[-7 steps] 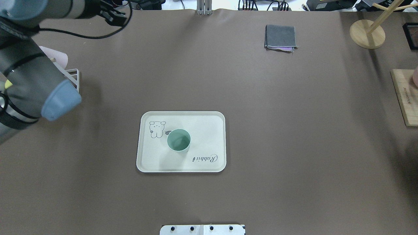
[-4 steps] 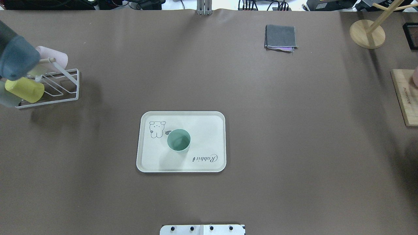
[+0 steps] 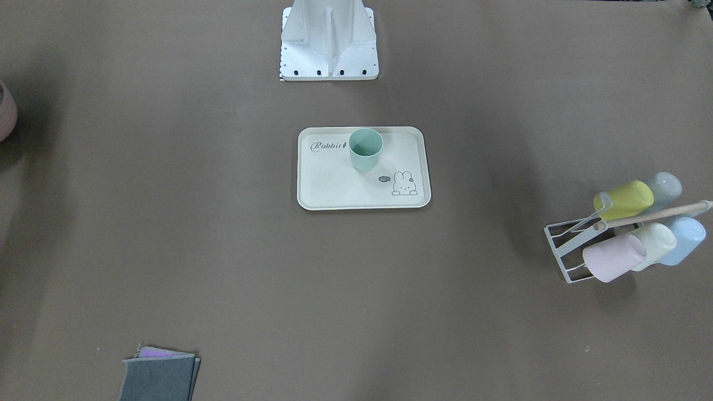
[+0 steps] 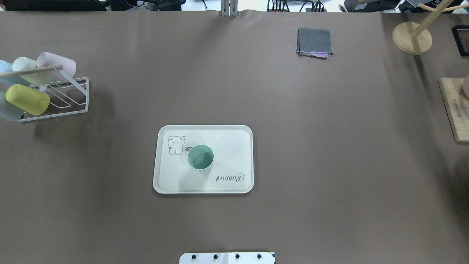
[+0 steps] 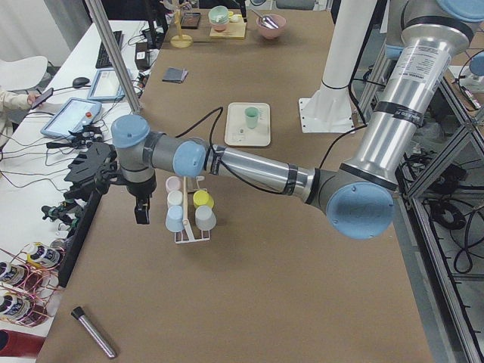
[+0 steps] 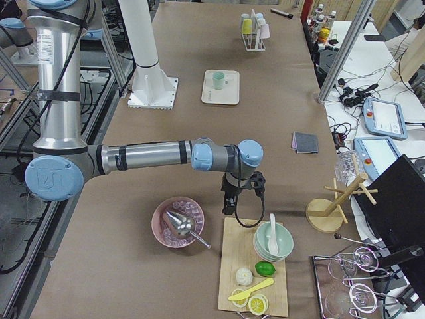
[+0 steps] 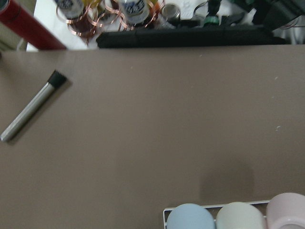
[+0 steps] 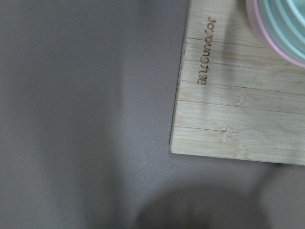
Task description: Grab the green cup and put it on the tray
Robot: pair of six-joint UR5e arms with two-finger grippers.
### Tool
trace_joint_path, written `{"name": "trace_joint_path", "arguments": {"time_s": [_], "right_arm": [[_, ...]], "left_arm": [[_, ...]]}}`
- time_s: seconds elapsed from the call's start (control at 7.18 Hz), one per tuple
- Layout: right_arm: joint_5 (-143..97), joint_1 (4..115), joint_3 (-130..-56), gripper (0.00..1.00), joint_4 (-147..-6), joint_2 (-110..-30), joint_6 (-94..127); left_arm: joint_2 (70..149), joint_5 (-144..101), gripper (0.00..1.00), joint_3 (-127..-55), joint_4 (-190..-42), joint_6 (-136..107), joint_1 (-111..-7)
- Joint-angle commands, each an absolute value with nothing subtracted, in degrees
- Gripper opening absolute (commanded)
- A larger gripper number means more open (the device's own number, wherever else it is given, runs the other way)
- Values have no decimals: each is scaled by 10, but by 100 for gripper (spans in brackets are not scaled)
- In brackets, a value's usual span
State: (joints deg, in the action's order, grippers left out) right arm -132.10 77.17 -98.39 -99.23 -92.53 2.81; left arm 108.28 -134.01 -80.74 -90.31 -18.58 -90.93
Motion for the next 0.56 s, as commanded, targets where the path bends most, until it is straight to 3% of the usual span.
{"name": "trace_joint_path", "arguments": {"time_s": [0.0,0.42], "right_arm": [[-1321,772,-983,99,-992,-923,29],[-1323,772,-983,99,-992,-923,29]], "left_arm": [[1016,-1370,98,-801,-905,-96,-941],[957,-1369,98,-825,-906,-89,-941]]}}
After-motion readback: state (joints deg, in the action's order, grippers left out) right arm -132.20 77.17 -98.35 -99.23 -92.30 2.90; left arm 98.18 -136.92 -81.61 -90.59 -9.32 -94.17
